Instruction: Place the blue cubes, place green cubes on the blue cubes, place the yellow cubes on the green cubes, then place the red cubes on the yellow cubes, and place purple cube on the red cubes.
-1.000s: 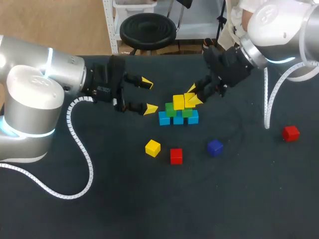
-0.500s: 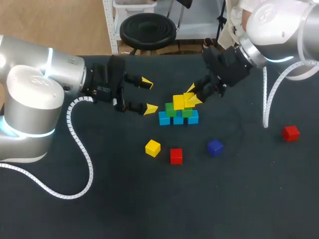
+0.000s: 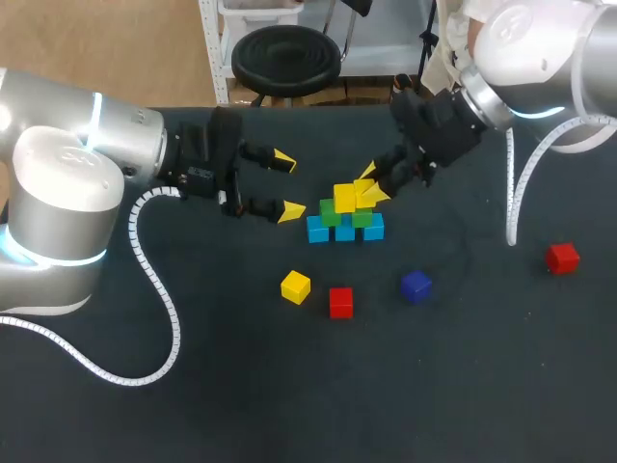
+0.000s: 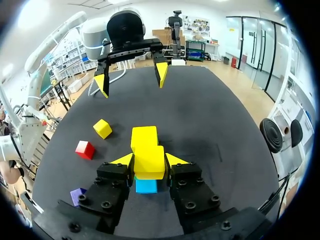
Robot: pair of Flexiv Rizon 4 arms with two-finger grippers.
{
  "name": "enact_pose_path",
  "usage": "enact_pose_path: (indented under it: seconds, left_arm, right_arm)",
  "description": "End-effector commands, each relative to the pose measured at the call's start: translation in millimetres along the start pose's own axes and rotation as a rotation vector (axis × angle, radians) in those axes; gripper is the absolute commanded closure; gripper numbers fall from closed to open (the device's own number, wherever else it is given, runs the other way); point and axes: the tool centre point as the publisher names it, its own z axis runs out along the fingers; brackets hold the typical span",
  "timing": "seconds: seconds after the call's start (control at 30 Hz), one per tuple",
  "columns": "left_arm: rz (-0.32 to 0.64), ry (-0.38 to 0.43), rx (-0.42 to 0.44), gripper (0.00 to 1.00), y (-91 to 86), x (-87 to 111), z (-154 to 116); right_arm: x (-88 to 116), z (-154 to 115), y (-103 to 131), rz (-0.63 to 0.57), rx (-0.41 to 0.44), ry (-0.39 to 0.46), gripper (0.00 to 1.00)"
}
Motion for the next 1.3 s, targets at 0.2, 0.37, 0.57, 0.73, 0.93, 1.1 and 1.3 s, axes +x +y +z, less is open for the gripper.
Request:
enact_pose_path:
  seconds: [0.2, 0.37, 0.57, 0.73, 0.93, 1.1, 1.3]
  left_arm:
    - [0.003, -0.005, -0.002, 0.0, -0.5, 1.3, 0]
    - [0.003, -0.005, -0.002, 0.0, -0.5, 1.3, 0]
    - [0.003, -0.005, -0.002, 0.0, -0.5, 1.3, 0]
    - [0.003, -0.005, -0.002, 0.0, -0.5, 1.3, 0]
    - [0.003, -0.005, -0.002, 0.0, -0.5, 1.3, 0]
    - [0.003, -0.005, -0.002, 0.0, -0.5, 1.3, 0]
    - [0.003, -0.005, -0.002, 0.0, -0.5, 1.3, 0]
  right_arm:
    - [1, 2, -2, 0.008, -0.008, -0.005, 0.59]
    - [1, 2, -1, 0.011, -0.007, -0.008, 0.45]
    - [0, -2, 0, 0.013, 0.002, -0.012, 0.0]
    - [2, -8, 3, 0.012, 0.018, -0.02, 0.0]
    - [3, -19, 9, -0.01, 0.043, -0.026, 0.0]
    - [4, -32, 15, -0.059, 0.07, -0.025, 0.0]
    - [10, -47, 18, -0.078, 0.106, -0.033, 0.0]
